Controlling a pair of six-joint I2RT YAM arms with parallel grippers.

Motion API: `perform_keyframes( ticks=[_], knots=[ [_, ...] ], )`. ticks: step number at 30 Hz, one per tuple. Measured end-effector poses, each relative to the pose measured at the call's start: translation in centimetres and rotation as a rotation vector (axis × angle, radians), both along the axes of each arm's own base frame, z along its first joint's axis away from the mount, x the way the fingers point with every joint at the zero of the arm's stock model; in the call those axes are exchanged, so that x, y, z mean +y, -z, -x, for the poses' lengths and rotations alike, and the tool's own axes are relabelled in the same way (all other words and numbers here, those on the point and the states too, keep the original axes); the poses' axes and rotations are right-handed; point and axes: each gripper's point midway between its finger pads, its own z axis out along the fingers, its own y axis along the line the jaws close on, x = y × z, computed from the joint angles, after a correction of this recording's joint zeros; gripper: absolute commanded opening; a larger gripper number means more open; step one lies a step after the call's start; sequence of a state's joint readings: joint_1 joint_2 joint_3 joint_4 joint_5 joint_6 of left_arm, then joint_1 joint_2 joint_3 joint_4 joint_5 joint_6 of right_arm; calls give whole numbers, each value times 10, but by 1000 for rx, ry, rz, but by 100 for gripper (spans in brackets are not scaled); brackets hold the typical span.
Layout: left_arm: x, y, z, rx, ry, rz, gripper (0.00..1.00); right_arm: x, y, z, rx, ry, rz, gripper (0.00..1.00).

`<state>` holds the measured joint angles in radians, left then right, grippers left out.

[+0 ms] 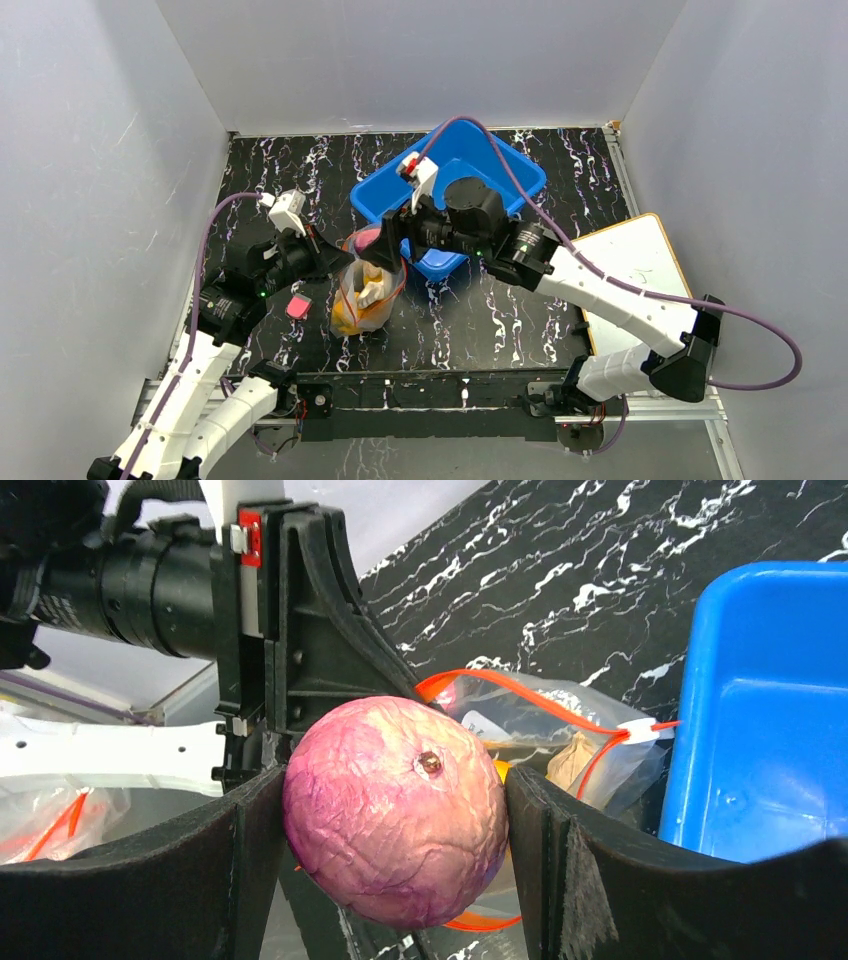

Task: Place the food in the zip-top bag and seal the zipper
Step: Place the fake fruit in the zipper food storage bag.

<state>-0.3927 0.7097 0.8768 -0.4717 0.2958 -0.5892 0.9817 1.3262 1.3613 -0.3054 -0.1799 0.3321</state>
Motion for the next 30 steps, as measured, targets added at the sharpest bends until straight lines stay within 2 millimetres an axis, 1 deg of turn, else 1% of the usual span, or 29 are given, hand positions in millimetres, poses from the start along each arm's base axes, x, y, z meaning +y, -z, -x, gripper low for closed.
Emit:
perform_keyframes(
  ticks=[3,6,9,12,13,14,16,17,24,28,30],
  knots=[
    [0,0,0,3,-2,4,0,7,10,6,5,-8,19,47],
    [0,0,0,6,-4,8,0,12,24,10,15,-7,47,50],
    [0,-2,1,6,-7,15,0,17,39,8,16,4,82,57],
    [1,-5,3,-4,-12,25,0,21,55,5,23,9,122,71],
    [2,-5,3,-6,-20,24,0,22,59,4,24,9,133,74],
    [3,-4,3,-7,-25,24,0,21,62,4,25,9,143,79],
    [3,-5,3,-8,-24,25,0,20,65,4,25,9,156,94],
    [3,-5,3,-8,-23,25,0,20,65,4,24,8,158,98],
    [2,-5,4,-10,-20,27,0,17,70,7,88,32,182,98],
    [2,-6,4,-13,-16,27,0,15,70,4,132,78,190,98],
    [2,-5,4,-14,-15,25,0,11,69,-1,150,128,193,98]
  ],
)
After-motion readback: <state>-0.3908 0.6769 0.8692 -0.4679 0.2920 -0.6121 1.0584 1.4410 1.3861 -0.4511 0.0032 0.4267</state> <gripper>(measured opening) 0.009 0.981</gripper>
